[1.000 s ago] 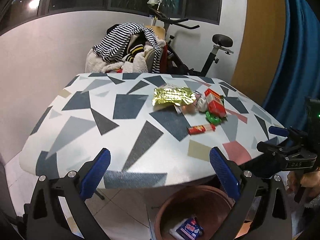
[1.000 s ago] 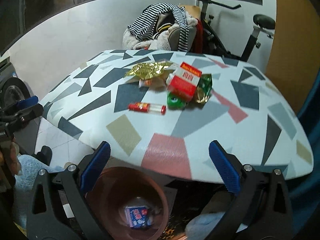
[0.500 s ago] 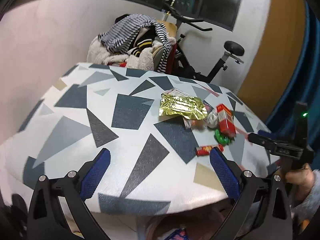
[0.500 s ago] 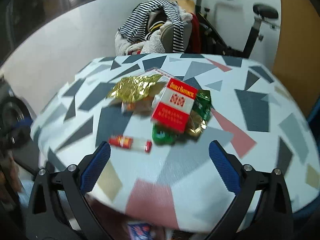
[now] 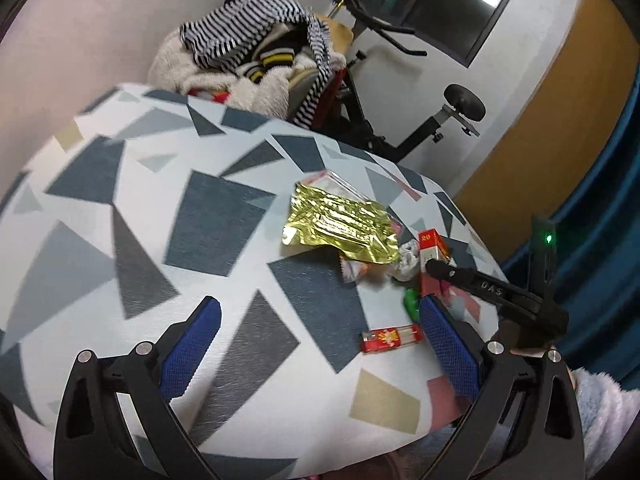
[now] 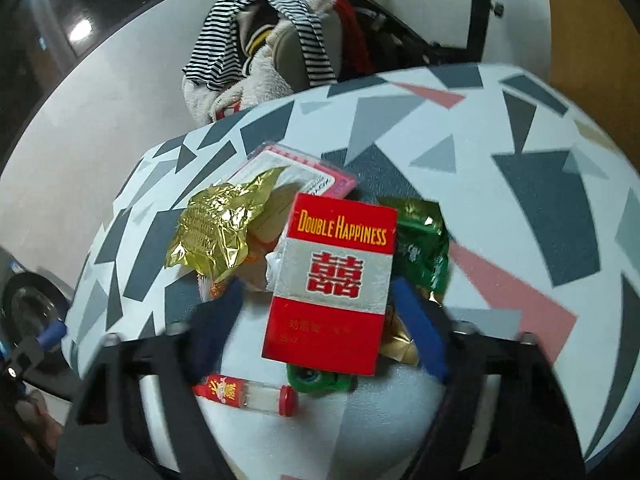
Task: Collect trash
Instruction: 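Grasp the red Double Happiness pack with the right gripper while the left gripper grasps the gold foil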
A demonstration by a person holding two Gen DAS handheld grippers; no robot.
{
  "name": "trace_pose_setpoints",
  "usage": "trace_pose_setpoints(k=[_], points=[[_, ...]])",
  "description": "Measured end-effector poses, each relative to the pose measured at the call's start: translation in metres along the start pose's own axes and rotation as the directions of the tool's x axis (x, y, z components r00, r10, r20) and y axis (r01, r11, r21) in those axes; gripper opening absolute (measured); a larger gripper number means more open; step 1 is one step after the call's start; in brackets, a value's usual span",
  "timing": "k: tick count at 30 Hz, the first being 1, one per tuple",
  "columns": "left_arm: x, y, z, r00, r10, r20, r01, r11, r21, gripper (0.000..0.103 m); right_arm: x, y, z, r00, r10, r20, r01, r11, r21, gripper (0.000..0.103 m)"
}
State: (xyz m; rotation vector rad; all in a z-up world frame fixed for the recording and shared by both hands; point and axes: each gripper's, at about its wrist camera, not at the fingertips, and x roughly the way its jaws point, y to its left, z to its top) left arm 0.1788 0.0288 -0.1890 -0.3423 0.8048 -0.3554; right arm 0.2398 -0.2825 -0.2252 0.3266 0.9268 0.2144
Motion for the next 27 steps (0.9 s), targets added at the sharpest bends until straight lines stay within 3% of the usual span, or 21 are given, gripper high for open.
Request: trace_pose_setpoints(k=[2, 6, 12, 17, 23, 24, 27], points=[[0.011, 0.003, 0.002, 0.999, -0.045, -0.022, 0.044, 0.997, -0.056, 0.096, -0.003, -0.001, -0.001, 1.000, 0.027, 0.012, -0.027, 1.000, 0.009, 0.059], [0.038, 0.013, 0.005, 0.990, -0.125, -0.061, 0.110, 0.972, -0.206, 0.083, -0.015, 0.002, -0.006, 0.997, 0.046, 0.061, -0.045, 0.999, -0.017, 0.059], [0.088, 0.039, 0.021, 0.967, -0.253, -0.038, 0.204, 0.852, -0.483, 0.058, -0.025, 0.003, -0.009, 0.993, 0.065, 0.095, -0.063, 0.998, -0.024, 0.059], [0.119, 0.049, 0.028, 0.970, -0.242, -0.028, 0.182, 0.798, -0.574, 0.056, -0.033, 0.002, -0.009, 0.991, 0.073, 0.114, -0.070, 0.997, -0.034, 0.059], [0.140, 0.054, 0.029, 0.977, -0.213, 0.000, 0.166, 0.763, -0.625, 0.050, -0.045, 0.000, -0.007, 0.988, 0.070, 0.135, -0.063, 0.997, -0.055, 0.059], [0.144, 0.054, 0.029, 0.978, -0.209, 0.001, 0.163, 0.759, -0.631, 0.046, -0.046, 0.000, -0.007, 0.988, 0.069, 0.137, -0.062, 0.996, -0.057, 0.059], [0.151, 0.055, 0.031, 0.980, -0.197, -0.011, 0.147, 0.767, -0.625, 0.012, -0.052, -0.002, -0.009, 0.988, 0.069, 0.141, -0.061, 0.996, -0.060, 0.059]])
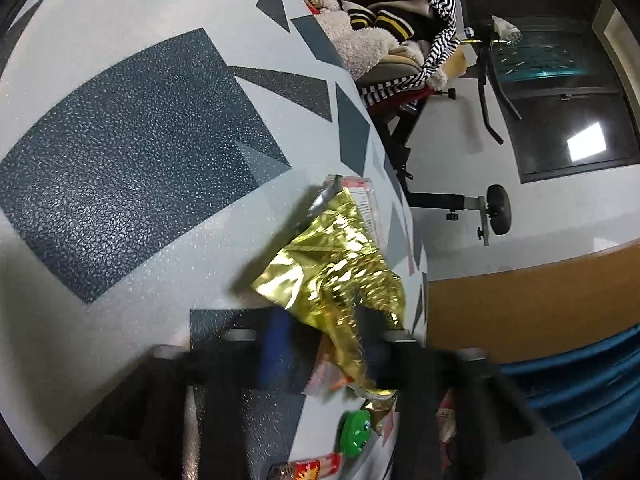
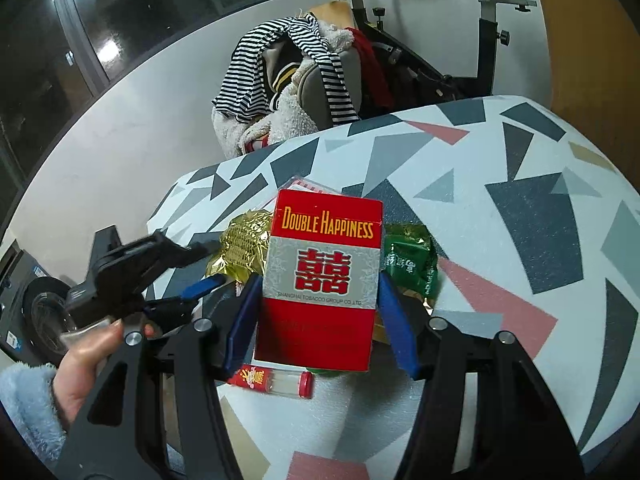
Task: Collect trash
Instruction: 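Grasp the red Double Happiness pack with the right gripper while the left gripper grasps the gold foil, then carry both items over the bucket while the left gripper releases the gold foil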
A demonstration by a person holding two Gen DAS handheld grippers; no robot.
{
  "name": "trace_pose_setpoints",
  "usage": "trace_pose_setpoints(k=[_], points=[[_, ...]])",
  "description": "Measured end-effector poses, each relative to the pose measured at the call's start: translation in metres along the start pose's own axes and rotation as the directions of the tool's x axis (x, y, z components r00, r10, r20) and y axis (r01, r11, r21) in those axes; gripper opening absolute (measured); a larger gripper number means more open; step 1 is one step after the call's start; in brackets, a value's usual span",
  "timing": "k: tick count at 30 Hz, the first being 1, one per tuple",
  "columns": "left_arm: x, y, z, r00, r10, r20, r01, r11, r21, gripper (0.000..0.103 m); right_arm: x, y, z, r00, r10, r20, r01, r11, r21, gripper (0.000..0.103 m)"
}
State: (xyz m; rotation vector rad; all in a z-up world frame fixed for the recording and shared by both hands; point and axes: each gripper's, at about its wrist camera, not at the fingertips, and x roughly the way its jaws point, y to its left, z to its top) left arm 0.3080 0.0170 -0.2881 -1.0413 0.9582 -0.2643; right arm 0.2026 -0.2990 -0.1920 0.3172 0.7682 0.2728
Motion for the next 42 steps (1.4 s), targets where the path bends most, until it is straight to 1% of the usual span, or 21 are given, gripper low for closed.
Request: trace_pose_setpoints(k=[1, 3, 5, 6, 7, 9, 11, 12, 13, 14, 15, 16, 20, 24, 26, 32, 35, 37, 39, 40, 42], points=[[-0.003, -0.005, 0.000, 1.000, 0.007, 0.012, -0.007, 0.999, 0.042, 0.008, -0.002, 0.000, -0.001, 1.000, 0.000, 0.001, 0.000, 1.000, 0.001, 0.059], [-0.009, -0.016, 0.001, 0.999, 0.015, 0.029, -0.018, 0.992, 0.124, 0.006, -0.007, -0.001, -0.002, 1.000, 0.001, 0.005, -0.001, 1.000, 0.001, 0.059], [-0.021, -0.034, 0.002, 0.998, 0.029, 0.049, -0.040, 0.971, 0.234, 0.005, -0.012, -0.001, -0.002, 1.000, -0.001, 0.007, 0.001, 1.000, -0.001, 0.059], [-0.029, -0.047, 0.003, 0.998, 0.030, 0.062, -0.047, 0.954, 0.298, 0.004, -0.014, -0.001, -0.002, 1.000, 0.000, 0.008, 0.000, 1.000, -0.002, 0.059], [-0.034, -0.055, 0.003, 0.997, 0.031, 0.070, -0.053, 0.939, 0.340, 0.004, -0.016, -0.001, -0.002, 1.000, 0.000, 0.010, 0.000, 1.000, -0.004, 0.059], [-0.049, -0.076, 0.000, 0.995, 0.039, 0.094, -0.078, 0.888, 0.452, 0.004, -0.022, 0.001, -0.003, 1.000, -0.002, 0.013, 0.002, 1.000, -0.010, 0.059], [-0.065, -0.095, -0.007, 0.991, 0.049, 0.123, -0.110, 0.827, 0.551, 0.004, -0.029, 0.005, -0.004, 1.000, -0.009, 0.019, 0.010, 1.000, -0.027, 0.059], [-0.072, -0.102, -0.012, 0.990, 0.056, 0.131, -0.124, 0.798, 0.590, 0.004, -0.031, 0.006, -0.004, 1.000, -0.011, 0.021, 0.012, 0.999, -0.031, 0.059], [-0.077, -0.106, -0.016, 0.989, 0.062, 0.137, -0.134, 0.779, 0.613, 0.004, -0.035, 0.007, -0.005, 1.000, -0.011, 0.023, 0.012, 0.999, -0.036, 0.059], [-0.084, -0.112, -0.022, 0.987, 0.070, 0.147, -0.149, 0.749, 0.646, 0.004, -0.039, 0.009, -0.006, 1.000, -0.011, 0.024, 0.012, 0.999, -0.041, 0.059], [-0.090, -0.116, -0.027, 0.985, 0.076, 0.154, -0.160, 0.726, 0.669, 0.004, -0.043, 0.011, -0.008, 1.000, -0.012, 0.025, 0.013, 0.999, -0.047, 0.059], [-0.098, -0.120, -0.035, 0.983, 0.084, 0.163, -0.176, 0.688, 0.704, 0.004, -0.046, 0.012, -0.008, 1.000, -0.013, 0.025, 0.014, 0.999, -0.052, 0.059], [-0.123, -0.126, -0.059, 0.981, 0.099, 0.169, -0.194, 0.613, 0.766, 0.004, -0.062, 0.022, -0.016, 0.999, -0.025, 0.026, 0.028, 0.995, -0.094, 0.059], [-0.146, -0.124, -0.089, 0.980, 0.122, 0.158, -0.200, 0.560, 0.804, 0.004, -0.075, 0.030, -0.024, 0.999, -0.030, 0.025, 0.033, 0.992, -0.123, 0.059], [-0.156, -0.121, -0.102, 0.978, 0.138, 0.154, -0.205, 0.546, 0.813, 0.004, -0.082, 0.035, -0.030, 0.999, -0.031, 0.025, 0.034, 0.990, -0.137, 0.059], [-0.185, -0.111, -0.138, 0.977, 0.165, 0.135, -0.204, 0.535, 0.820, 0.004, -0.104, 0.045, -0.052, 0.999, -0.035, 0.022, 0.038, 0.983, -0.179, 0.059], [-0.198, -0.105, -0.155, 0.977, 0.172, 0.128, -0.201, 0.526, 0.826, 0.004, -0.112, 0.048, -0.061, 0.999, -0.036, 0.019, 0.039, 0.981, -0.189, 0.059], [-0.206, -0.102, -0.165, 0.978, 0.169, 0.121, -0.193, 0.525, 0.829, 0.004, -0.116, 0.049, -0.067, 0.999, -0.038, 0.015, 0.041, 0.980, -0.195, 0.059], [-0.214, -0.096, -0.176, 0.981, 0.160, 0.107, -0.177, 0.535, 0.826, 0.004, -0.119, 0.050, -0.073, 0.999, -0.039, 0.012, 0.040, 0.979, -0.200, 0.059], [-0.217, -0.094, -0.179, 0.982, 0.160, 0.104, -0.175, 0.536, 0.826, 0.004, -0.122, 0.051, -0.077, 0.999, -0.038, 0.010, 0.039, 0.978, -0.204, 0.059], [-0.221, -0.089, -0.189, 0.981, 0.165, 0.102, -0.175, 0.527, 0.832, 0.004, -0.125, 0.052, -0.083, 0.999, -0.038, 0.008, 0.039, 0.977, -0.212, 0.059]])
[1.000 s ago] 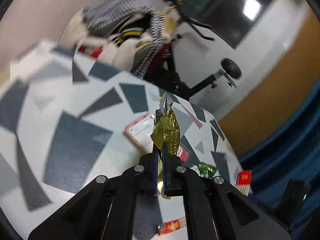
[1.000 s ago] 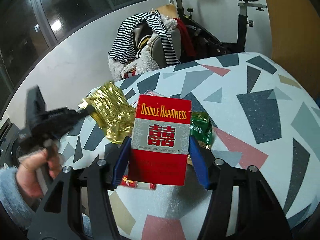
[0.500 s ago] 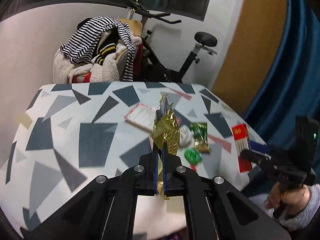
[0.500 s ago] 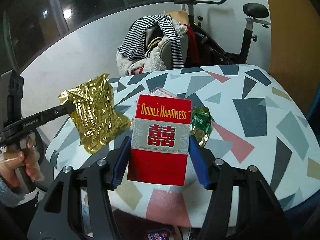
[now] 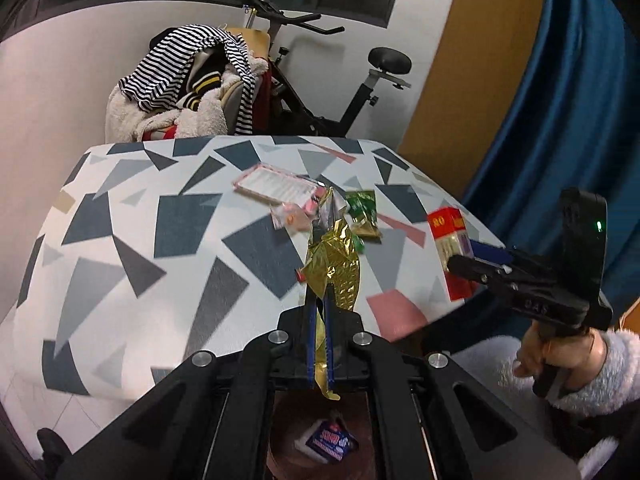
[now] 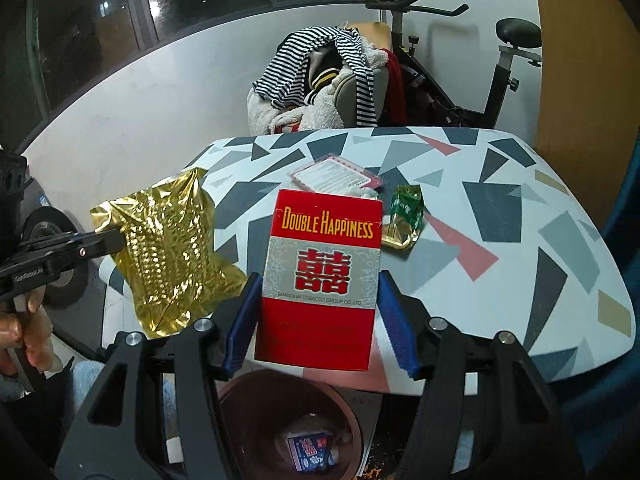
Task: Collect trash
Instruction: 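Carry both items over the bucket while the left gripper releases the gold foil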
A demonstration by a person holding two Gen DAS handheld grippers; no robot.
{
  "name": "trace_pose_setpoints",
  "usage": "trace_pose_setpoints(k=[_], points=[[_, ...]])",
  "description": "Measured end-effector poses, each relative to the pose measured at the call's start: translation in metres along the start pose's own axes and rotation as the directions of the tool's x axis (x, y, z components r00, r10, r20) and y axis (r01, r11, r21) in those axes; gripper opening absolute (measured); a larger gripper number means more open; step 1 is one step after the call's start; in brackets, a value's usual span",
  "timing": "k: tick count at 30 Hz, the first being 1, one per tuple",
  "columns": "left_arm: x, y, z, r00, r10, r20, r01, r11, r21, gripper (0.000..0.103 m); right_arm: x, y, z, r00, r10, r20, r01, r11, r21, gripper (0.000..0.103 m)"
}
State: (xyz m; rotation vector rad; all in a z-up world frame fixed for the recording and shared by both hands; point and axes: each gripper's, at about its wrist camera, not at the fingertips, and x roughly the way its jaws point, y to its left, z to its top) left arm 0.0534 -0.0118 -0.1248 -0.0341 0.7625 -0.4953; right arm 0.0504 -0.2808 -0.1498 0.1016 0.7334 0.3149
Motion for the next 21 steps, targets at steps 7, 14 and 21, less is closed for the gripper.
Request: trace_pose_setpoints(k=[7, 14, 21], points=[[-0.008, -0.019, -0.041, 1.000, -0.003, -0.014, 0.004, 0.997, 0.082, 0.004, -0.005, 0.004, -0.020, 1.000, -0.009, -0.010, 0.009, 1.000, -0.022, 0.059], [-0.005, -0.029, -0.086, 1.000, -0.018, -0.022, 0.021, 0.986, 0.165, 0.004, -0.001, 0.006, -0.050, 0.999, 0.003, -0.036, -0.004, 1.000, -0.026, 0.059], [0.006, -0.025, -0.117, 0.999, -0.010, -0.038, 0.017, 0.983, 0.182, 0.004, 0.008, 0.012, -0.076, 0.999, -0.002, -0.041, -0.001, 0.997, -0.083, 0.059]])
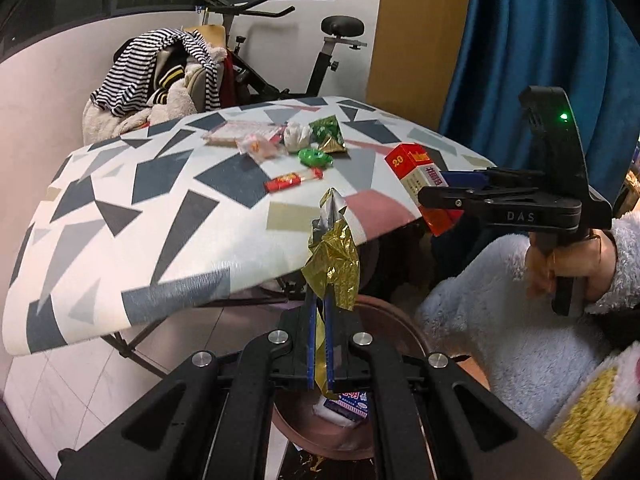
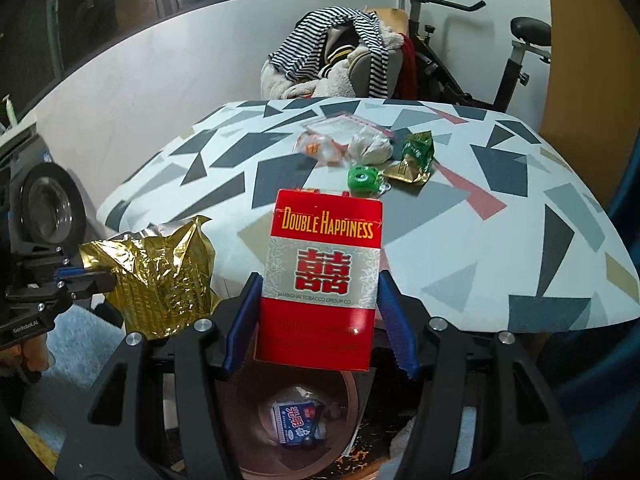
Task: Collect trash
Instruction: 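Carry both items over the bucket while the left gripper releases the gold foil, then open the right gripper over the bucket to drop the cigarette pack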
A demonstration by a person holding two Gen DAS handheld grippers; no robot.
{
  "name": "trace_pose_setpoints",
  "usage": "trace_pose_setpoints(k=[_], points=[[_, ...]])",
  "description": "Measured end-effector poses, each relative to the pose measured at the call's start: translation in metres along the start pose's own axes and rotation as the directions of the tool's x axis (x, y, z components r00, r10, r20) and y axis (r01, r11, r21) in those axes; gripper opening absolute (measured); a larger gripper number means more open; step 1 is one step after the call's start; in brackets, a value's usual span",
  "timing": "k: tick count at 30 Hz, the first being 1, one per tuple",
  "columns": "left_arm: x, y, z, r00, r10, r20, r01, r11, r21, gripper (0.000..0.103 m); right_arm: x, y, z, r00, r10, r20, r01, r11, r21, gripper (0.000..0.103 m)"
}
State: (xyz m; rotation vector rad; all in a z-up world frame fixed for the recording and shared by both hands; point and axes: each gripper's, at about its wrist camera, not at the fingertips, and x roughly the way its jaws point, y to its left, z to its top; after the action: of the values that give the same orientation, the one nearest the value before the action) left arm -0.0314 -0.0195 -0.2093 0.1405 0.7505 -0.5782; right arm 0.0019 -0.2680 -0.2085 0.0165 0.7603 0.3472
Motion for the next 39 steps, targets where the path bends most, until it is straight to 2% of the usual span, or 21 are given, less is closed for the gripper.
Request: trace_pose_setpoints(k=[6, 13, 22, 29, 30, 31, 33, 35, 39], points=[[0.012, -0.005, -0.013, 1.000, -0.015, -0.019, 0.015, 1.000, 0.019, 0.004, 0.012, 0.002, -0.020, 0.999, 0.024, -0.026, -0.024, 1.000, 0.008, 0.059], [0.042, -0.011, -0.039, 0.996, 0.005, -0.088, 0.001, 0.998, 0.067, 0.004, 0.019, 0.005, -0.026, 0.999, 0.032, -0.036, -0.032, 0.999, -0.001, 0.059], [0.075, 0.006, -0.052, 0.982, 0.010, -0.188, -0.015, 1.000, -0.022, 0.004, 0.027, 0.008, -0.029, 0.997, 0.031, -0.067, -0.032, 0.999, -0.016, 0.059], [0.084, 0.004, -0.054, 0.978, 0.011, -0.209, -0.013, 1.000, -0.008, 0.005, 0.032, 0.009, -0.030, 0.996, 0.033, -0.082, -0.035, 0.999, -0.024, 0.059], [0.084, 0.004, -0.055, 0.978, 0.012, -0.209, -0.014, 1.000, -0.008, 0.010, 0.032, 0.010, -0.030, 0.996, 0.034, -0.083, -0.036, 0.999, -0.025, 0.059], [0.084, 0.003, -0.054, 0.978, 0.017, -0.207, -0.019, 1.000, -0.005, 0.026, 0.033, 0.010, -0.030, 0.996, 0.034, -0.085, -0.036, 0.999, -0.027, 0.059], [0.081, 0.003, -0.054, 0.982, 0.024, -0.188, -0.025, 1.000, -0.006, 0.048, 0.034, 0.010, -0.030, 0.995, 0.034, -0.091, -0.037, 0.999, -0.032, 0.059], [0.078, 0.004, -0.052, 0.986, 0.030, -0.165, -0.032, 0.999, -0.013, 0.051, 0.035, 0.011, -0.031, 0.995, 0.036, -0.097, -0.040, 0.998, -0.038, 0.059], [0.067, 0.015, -0.049, 0.992, 0.057, -0.116, -0.065, 0.996, -0.062, 0.073, 0.039, 0.018, -0.032, 0.992, 0.044, -0.120, -0.053, 0.996, -0.072, 0.059]])
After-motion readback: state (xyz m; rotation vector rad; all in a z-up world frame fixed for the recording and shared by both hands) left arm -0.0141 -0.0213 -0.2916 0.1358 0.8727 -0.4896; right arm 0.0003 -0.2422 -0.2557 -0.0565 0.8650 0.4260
